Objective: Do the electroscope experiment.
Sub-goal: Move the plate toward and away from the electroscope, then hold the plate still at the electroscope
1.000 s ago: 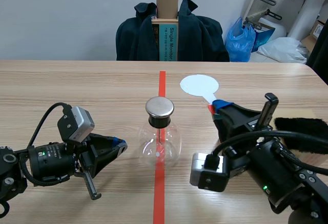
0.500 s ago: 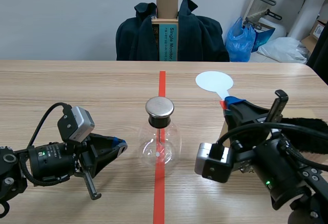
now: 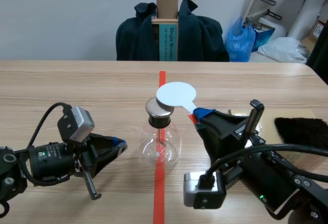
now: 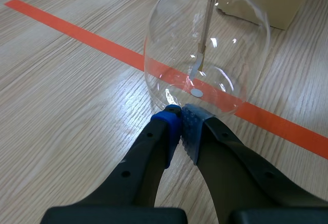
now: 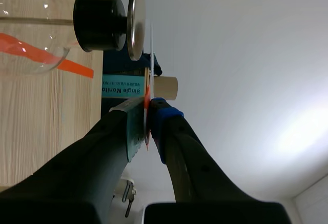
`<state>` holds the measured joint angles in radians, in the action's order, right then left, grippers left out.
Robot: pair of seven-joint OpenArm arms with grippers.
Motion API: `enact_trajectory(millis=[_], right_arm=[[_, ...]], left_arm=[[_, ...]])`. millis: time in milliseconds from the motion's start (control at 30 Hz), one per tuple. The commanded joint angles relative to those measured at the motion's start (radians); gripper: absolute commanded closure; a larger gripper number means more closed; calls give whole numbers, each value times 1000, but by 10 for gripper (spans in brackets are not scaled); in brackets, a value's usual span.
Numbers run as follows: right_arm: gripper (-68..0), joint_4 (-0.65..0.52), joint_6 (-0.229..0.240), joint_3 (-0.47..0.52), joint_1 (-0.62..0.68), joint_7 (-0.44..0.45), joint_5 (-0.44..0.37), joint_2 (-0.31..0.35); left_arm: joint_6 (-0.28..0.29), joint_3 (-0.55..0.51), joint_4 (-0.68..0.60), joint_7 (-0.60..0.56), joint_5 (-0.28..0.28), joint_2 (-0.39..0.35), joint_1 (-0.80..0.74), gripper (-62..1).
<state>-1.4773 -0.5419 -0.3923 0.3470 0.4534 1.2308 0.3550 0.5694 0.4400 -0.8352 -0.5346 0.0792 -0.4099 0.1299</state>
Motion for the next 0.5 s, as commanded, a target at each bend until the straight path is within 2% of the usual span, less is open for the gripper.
enact_trajectory(millis=[0,167,467], right_arm=[[-8,-14,-14,11,-12,12,-3,3],[-8,-14,-14,11,-12,46,-3,3],[-8,-14,-14,11,-12,53,-3,3]], left_arm=[[1,-2,-15,-18,-7,2,3,-19],[1,-2,-15,-18,-7,2,3,-19],[1,-2,-15,-18,-7,2,3,-19]])
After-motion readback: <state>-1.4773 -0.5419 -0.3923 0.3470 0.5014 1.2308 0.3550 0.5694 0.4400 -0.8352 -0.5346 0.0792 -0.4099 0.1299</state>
